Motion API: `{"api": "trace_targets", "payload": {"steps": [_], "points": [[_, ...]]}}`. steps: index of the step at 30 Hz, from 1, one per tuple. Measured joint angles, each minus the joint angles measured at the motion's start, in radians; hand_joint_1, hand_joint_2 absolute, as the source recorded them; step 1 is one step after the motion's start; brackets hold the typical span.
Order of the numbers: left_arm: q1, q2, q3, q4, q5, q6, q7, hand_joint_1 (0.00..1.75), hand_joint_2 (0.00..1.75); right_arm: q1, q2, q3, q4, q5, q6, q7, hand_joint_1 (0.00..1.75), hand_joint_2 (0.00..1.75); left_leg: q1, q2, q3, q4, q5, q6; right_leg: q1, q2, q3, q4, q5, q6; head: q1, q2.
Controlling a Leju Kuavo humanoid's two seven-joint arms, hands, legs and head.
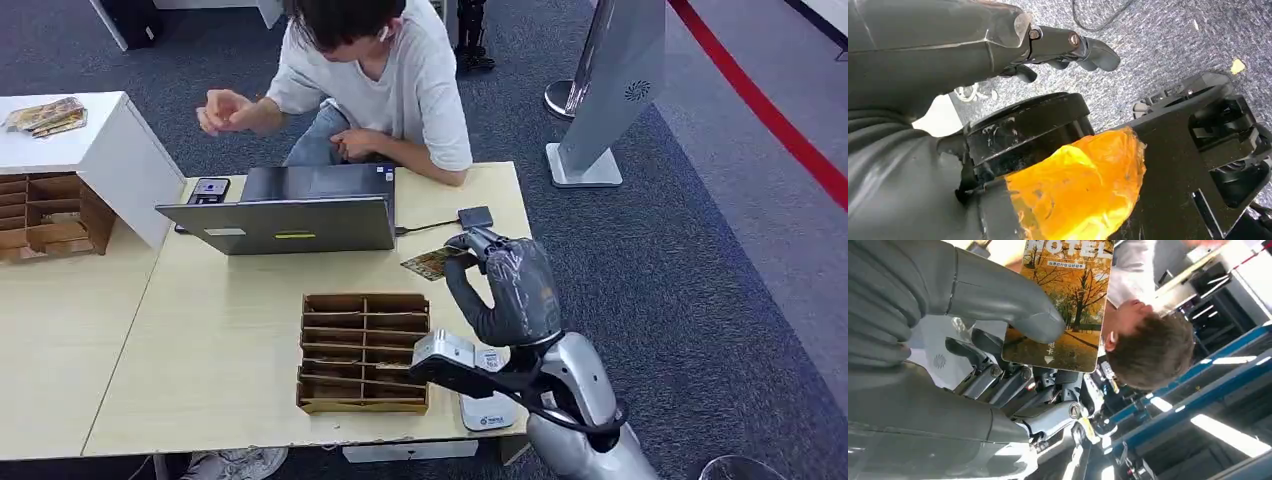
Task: Pass the card to the sensor for recognition and then transmit it.
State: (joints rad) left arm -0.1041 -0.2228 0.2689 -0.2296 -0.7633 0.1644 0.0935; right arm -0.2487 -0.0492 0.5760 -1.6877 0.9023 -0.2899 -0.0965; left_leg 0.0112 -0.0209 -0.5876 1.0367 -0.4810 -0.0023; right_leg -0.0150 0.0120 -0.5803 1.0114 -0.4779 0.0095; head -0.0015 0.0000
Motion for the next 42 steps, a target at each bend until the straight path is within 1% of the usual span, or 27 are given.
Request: {"api": "trace_targets", "payload": {"steps": [2,7,10,12,17,20,21,23,26,33,35,37,42], "points": [[0.000,0.000,0.000,0.000,0.000,0.001,0.000,0.00,0.00,0.002,0.000,-0.002,0.000,-0.024,0.008,-0.011,1.75,1.75,0.000,0.000,0.000,0.000,0.000,0.000,0.000,0.000,0.000,0.000,0.000,0.000,0.000,0.000],[0.002,0.000,0.000,0.000,0.006,0.013,-0.005,0.00,0.00,0.020,0.000,-0.014,-0.001,-0.160,0.068,-0.048,1.75,1.75,0.000,0.000,0.000,0.000,0.000,0.000,0.000,0.000,0.000,0.000,0.000,0.000,0.000,0.000],[0.004,0.000,0.001,0.000,0.009,0.016,-0.008,0.00,0.00,0.033,0.000,-0.023,-0.001,-0.208,0.088,-0.062,1.75,1.75,0.000,0.000,0.000,0.000,0.000,0.000,0.000,0.000,0.000,0.000,0.000,0.000,0.000,0.000],[0.004,0.000,0.001,0.000,0.012,0.023,-0.013,0.00,0.00,0.045,0.000,-0.034,-0.001,-0.270,0.121,-0.075,1.75,1.75,0.000,0.000,0.000,0.000,0.000,0.000,0.000,0.000,0.000,0.000,0.000,0.000,0.000,0.000],[0.007,0.000,0.001,0.000,0.018,0.047,-0.023,0.00,0.00,0.108,-0.010,-0.079,0.000,-0.532,0.249,-0.120,1.75,1.75,0.000,0.000,0.000,0.000,0.000,0.000,0.000,0.000,0.000,0.000,0.000,0.000,0.000,0.000],[0.004,-0.006,0.001,0.000,0.014,0.084,-0.002,0.00,0.00,0.155,-0.029,-0.111,0.006,-0.655,0.319,-0.133,1.75,1.75,0.000,0.000,0.000,0.000,-0.001,0.000,0.000,0.000,0.000,0.000,0.000,0.000,0.000,0.000],[0.003,-0.010,0.001,0.000,0.013,0.088,0.000,0.00,0.00,0.167,-0.035,-0.118,0.010,-0.674,0.330,-0.135,1.75,1.75,0.000,0.000,0.000,0.000,-0.001,0.000,0.000,0.000,0.000,0.000,0.000,0.000,0.000,0.000],[-0.001,-0.014,0.001,0.000,0.013,0.097,0.000,0.00,0.00,0.188,-0.046,-0.132,0.016,-0.702,0.354,-0.133,1.75,1.75,0.000,0.000,0.000,0.000,-0.001,0.000,0.000,0.000,0.000,-0.001,0.000,0.000,0.000,0.000],[-0.005,-0.018,0.001,0.000,0.016,0.106,0.000,0.00,0.00,0.208,-0.070,-0.137,0.033,-0.739,0.396,-0.111,1.75,1.75,0.000,0.000,0.000,0.000,-0.001,0.000,0.000,0.000,0.000,-0.001,0.000,0.000,0.000,0.000],[-0.006,-0.019,0.000,0.000,0.018,0.118,-0.001,0.00,0.00,0.229,-0.128,-0.134,0.074,-0.771,0.452,-0.092,1.75,1.75,0.000,0.000,0.000,0.000,-0.001,0.000,0.000,0.000,0.000,-0.001,0.000,0.000,0.000,0.000],[-0.006,-0.019,-0.001,0.000,0.020,0.120,-0.001,0.00,0.00,0.232,-0.140,-0.130,0.086,-0.772,0.457,-0.089,1.75,1.75,0.000,0.000,0.000,0.000,-0.001,0.000,0.000,0.000,0.000,-0.001,0.000,0.000,0.000,0.000],[-0.007,-0.020,-0.002,0.000,0.022,0.123,-0.001,0.00,0.00,0.232,-0.148,-0.124,0.099,-0.766,0.456,-0.072,1.75,1.75,0.000,0.000,0.000,0.000,-0.001,0.000,0.000,0.000,0.000,-0.001,0.000,0.000,0.000,0.000],[-0.007,-0.020,-0.006,0.000,0.030,0.129,-0.001,0.00,0.00,0.231,-0.154,-0.100,0.138,-0.734,0.421,-0.019,1.75,1.75,0.000,0.000,0.000,0.000,-0.001,0.000,0.000,0.000,0.000,-0.001,0.000,0.000,0.000,0.000]]}}
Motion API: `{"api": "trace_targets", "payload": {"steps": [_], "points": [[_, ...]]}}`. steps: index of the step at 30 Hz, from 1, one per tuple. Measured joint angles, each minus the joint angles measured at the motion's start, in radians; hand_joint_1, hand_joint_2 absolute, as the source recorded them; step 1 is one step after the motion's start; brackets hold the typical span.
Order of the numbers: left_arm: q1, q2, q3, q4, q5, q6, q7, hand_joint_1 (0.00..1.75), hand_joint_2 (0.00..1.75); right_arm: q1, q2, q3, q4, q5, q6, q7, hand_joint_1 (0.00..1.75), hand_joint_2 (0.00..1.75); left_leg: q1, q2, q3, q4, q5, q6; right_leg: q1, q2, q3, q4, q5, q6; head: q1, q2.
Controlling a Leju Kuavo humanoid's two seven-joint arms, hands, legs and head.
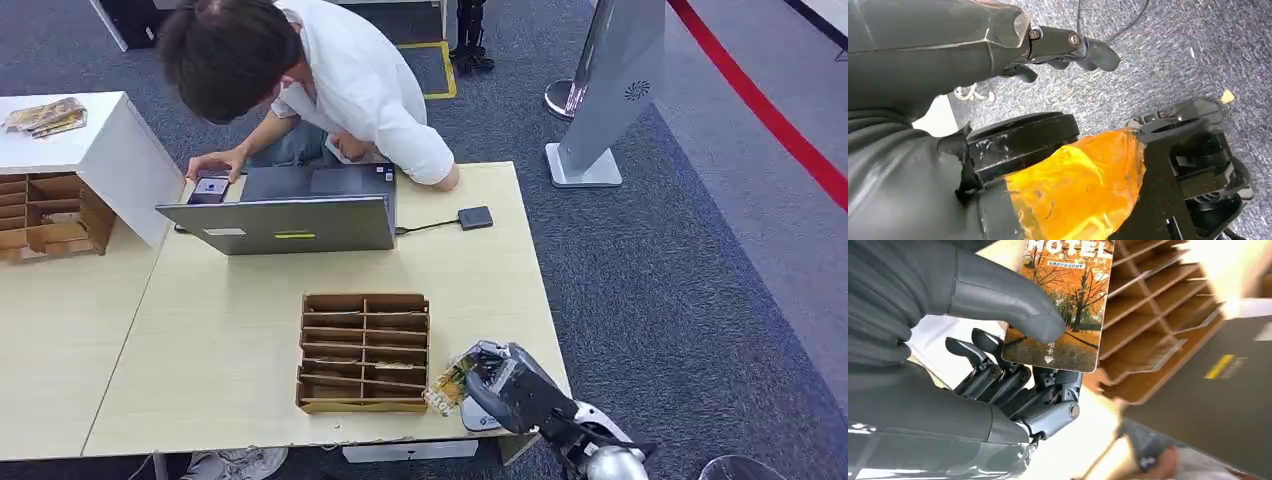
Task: Pass the card to the sensor for recognition and then transmit it.
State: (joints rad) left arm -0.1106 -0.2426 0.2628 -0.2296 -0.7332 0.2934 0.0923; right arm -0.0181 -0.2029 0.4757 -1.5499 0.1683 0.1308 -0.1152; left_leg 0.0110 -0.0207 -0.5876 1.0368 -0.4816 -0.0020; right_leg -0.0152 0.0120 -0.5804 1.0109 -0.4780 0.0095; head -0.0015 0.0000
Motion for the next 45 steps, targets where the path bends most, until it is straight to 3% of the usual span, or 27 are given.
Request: {"api": "trace_targets", "payload": {"steps": [7,30,45], "points": [[0.015,0.001,-0.010,0.000,0.018,0.012,-0.044,0.00,0.00,-0.003,0.000,0.031,0.044,0.038,-0.042,0.042,1.75,1.75,0.000,0.000,0.000,0.000,0.000,0.000,0.000,0.000,0.000,0.000,0.000,0.000,0.000,0.000],[0.022,0.001,-0.026,0.000,0.030,0.012,-0.042,0.00,0.00,-0.019,0.002,0.064,0.102,0.119,-0.102,0.101,1.75,1.75,0.000,0.000,0.000,0.000,0.000,0.000,0.000,0.000,0.000,0.000,0.000,0.000,0.000,0.000],[0.022,0.001,-0.039,0.000,0.033,0.012,-0.041,0.00,0.00,-0.022,0.002,0.064,0.102,0.129,-0.113,0.104,1.75,1.75,0.000,0.000,0.000,0.000,0.000,0.000,0.000,0.000,0.000,0.000,0.000,0.000,0.000,0.000]]}}
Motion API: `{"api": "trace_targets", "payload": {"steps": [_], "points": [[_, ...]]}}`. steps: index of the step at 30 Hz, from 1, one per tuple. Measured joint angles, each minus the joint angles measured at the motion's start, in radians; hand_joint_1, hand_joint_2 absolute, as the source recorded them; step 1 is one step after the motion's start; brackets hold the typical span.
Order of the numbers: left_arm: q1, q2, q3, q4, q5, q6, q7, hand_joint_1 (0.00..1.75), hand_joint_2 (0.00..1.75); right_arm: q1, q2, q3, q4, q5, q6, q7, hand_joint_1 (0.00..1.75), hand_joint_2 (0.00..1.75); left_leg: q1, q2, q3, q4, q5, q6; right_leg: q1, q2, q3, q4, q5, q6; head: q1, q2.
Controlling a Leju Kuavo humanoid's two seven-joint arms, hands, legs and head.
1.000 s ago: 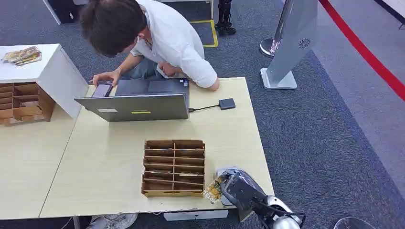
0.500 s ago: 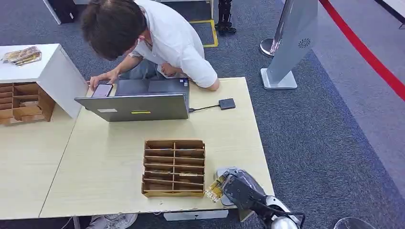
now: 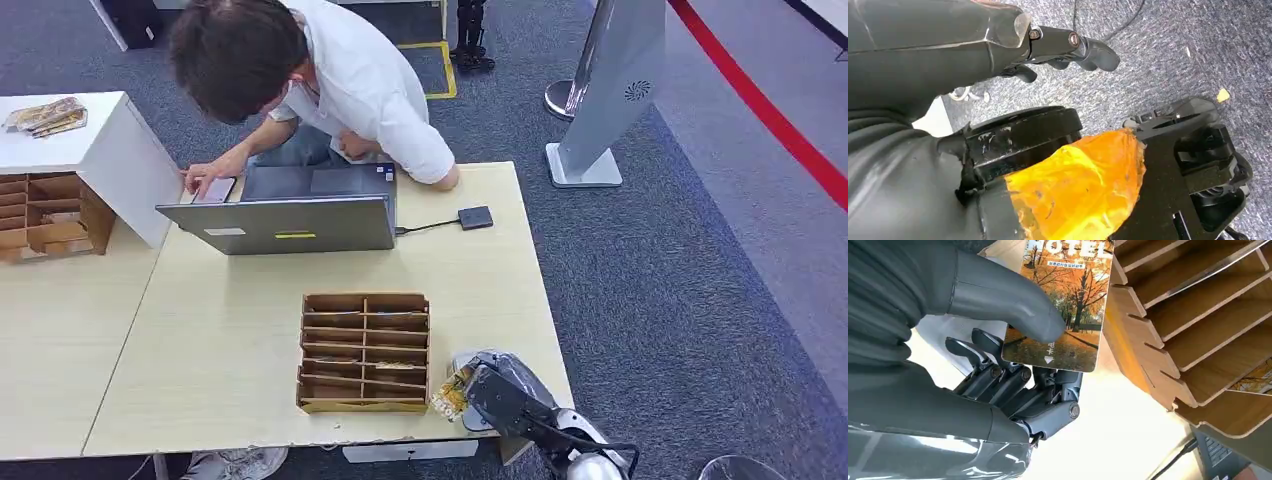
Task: Pass the card to the sensor for recognition and then transmit it.
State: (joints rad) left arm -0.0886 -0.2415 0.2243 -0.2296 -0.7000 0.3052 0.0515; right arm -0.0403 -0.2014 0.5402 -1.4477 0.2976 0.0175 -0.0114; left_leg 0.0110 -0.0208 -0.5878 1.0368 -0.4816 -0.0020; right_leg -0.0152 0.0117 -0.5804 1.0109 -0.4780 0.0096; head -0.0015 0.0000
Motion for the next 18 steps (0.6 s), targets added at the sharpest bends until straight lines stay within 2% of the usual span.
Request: {"api": "trace_targets", "payload": {"steps": [10,18], "points": [[0.002,0.001,-0.006,0.000,0.006,0.000,0.000,0.00,0.00,-0.001,0.000,-0.027,-0.002,0.030,-0.021,0.018,1.75,1.75,0.000,0.000,0.000,0.000,0.000,0.000,0.000,0.000,0.000,0.000,0.000,0.000,0.000,0.000],[0.004,0.001,-0.013,0.000,0.010,-0.003,0.006,0.00,0.00,-0.002,0.000,-0.031,-0.002,0.136,-0.063,0.069,1.75,1.75,0.000,0.000,0.000,0.000,0.000,0.000,0.000,0.000,0.000,0.000,0.000,0.000,0.000,0.000]]}}
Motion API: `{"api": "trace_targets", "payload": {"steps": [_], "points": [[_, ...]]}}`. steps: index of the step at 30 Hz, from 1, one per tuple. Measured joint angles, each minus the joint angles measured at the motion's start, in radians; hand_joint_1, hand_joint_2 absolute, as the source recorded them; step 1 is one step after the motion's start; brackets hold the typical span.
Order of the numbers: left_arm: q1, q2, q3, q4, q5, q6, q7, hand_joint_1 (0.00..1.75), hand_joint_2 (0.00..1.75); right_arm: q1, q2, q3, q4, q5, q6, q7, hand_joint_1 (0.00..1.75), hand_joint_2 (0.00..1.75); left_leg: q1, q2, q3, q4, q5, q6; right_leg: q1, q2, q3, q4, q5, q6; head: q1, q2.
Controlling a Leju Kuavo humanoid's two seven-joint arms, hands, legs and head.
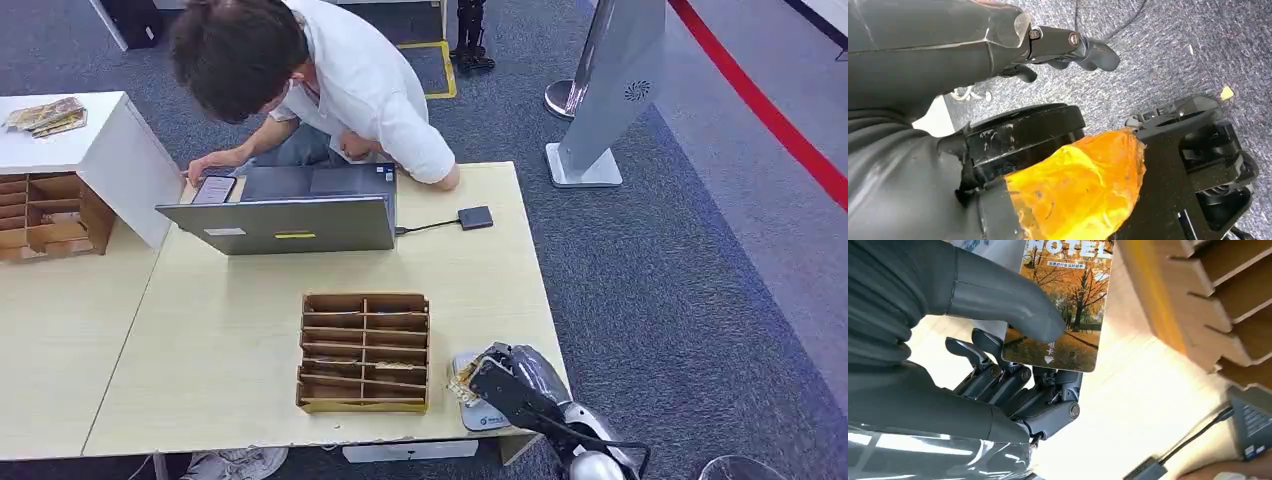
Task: Pass the card to the sensor for recognition and then transmit it.
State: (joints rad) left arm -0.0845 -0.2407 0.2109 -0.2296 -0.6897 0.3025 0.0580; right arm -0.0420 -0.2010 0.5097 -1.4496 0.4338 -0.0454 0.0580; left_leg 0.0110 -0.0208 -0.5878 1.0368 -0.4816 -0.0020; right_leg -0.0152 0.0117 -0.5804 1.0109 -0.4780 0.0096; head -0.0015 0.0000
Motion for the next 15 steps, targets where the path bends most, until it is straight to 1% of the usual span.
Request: {"api": "trace_targets", "payload": {"steps": [8,15], "points": [[0.002,0.000,-0.016,0.000,0.002,-0.004,0.003,0.00,0.00,0.001,0.004,-0.005,0.000,0.059,-0.012,0.022,1.75,1.75,0.000,0.000,0.000,0.000,0.000,0.000,0.000,0.000,0.000,0.000,0.000,0.000,0.000,0.000],[0.004,0.000,-0.018,0.000,0.002,-0.006,0.004,0.00,0.00,0.001,0.009,-0.009,0.001,0.069,-0.012,0.024,1.75,1.75,0.000,0.000,0.000,0.000,0.000,0.000,0.000,0.000,0.000,0.000,0.000,0.000,0.000,0.000]]}}
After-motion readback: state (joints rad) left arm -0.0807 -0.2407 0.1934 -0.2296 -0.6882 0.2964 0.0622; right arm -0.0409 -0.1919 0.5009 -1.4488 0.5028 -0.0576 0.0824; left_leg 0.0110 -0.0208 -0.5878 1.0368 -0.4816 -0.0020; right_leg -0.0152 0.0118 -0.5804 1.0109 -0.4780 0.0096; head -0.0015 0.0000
